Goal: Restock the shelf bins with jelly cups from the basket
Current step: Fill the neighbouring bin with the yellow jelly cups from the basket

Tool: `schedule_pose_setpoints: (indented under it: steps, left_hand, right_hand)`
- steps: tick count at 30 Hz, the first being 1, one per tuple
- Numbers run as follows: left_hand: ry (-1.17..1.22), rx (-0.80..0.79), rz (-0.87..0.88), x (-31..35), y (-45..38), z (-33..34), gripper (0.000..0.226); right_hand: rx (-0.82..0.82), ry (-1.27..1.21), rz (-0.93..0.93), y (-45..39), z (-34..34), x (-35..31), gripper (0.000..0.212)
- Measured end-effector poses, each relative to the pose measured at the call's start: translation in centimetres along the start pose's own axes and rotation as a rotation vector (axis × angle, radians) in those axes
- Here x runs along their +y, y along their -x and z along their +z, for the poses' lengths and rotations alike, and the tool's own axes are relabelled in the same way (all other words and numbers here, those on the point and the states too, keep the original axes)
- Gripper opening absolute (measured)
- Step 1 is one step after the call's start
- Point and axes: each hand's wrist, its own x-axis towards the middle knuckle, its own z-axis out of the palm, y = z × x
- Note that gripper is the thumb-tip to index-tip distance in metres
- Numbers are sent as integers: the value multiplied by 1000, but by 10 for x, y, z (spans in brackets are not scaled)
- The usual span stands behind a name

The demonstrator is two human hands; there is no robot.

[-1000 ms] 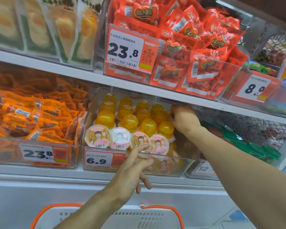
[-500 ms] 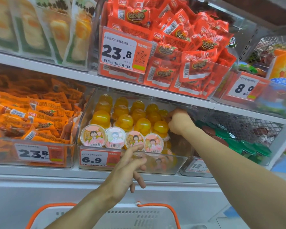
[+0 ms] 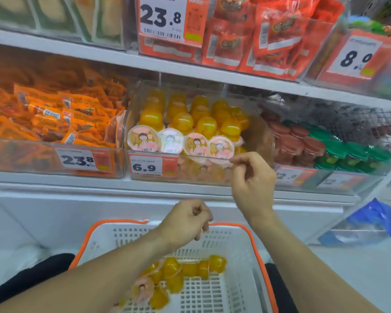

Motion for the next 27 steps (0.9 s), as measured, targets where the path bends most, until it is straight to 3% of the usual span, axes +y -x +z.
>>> schedule_pose_setpoints:
  steps: [3,7,9,11,13,17,21,27]
  left_hand:
    - [-300,-142,-239,-47,6,-5,21]
    - [-728,-374,-486,-106,18,-18,25]
    - [-743,-333,-566,-140,24,-14,24]
    - [-740,-210,-616,-184,32,-9,28]
    - [-823,-119,-619,-222,40,-2,48]
    - [-1048,-101,-511,-272,44,9,48]
    - [-1042,-135,-468,-301,46,27,73]
    - [-1035,88,-430,-317,51,29,75]
  right_hand:
    - [-138,-111,311,83,24,20,21]
    - [-587,-13,699,187,52,57,16]
    - [-944,104,862,229,57,78,13]
    - [-1258,156,1015,264,56,93,22]
    - [-1399,165,1087,288,54,100,32]
    - [-1330,123,1192,304,58,110,34]
    - [-1214,130,1258,309,69,122,24]
    - [-863,234,1021,298,94,123,40]
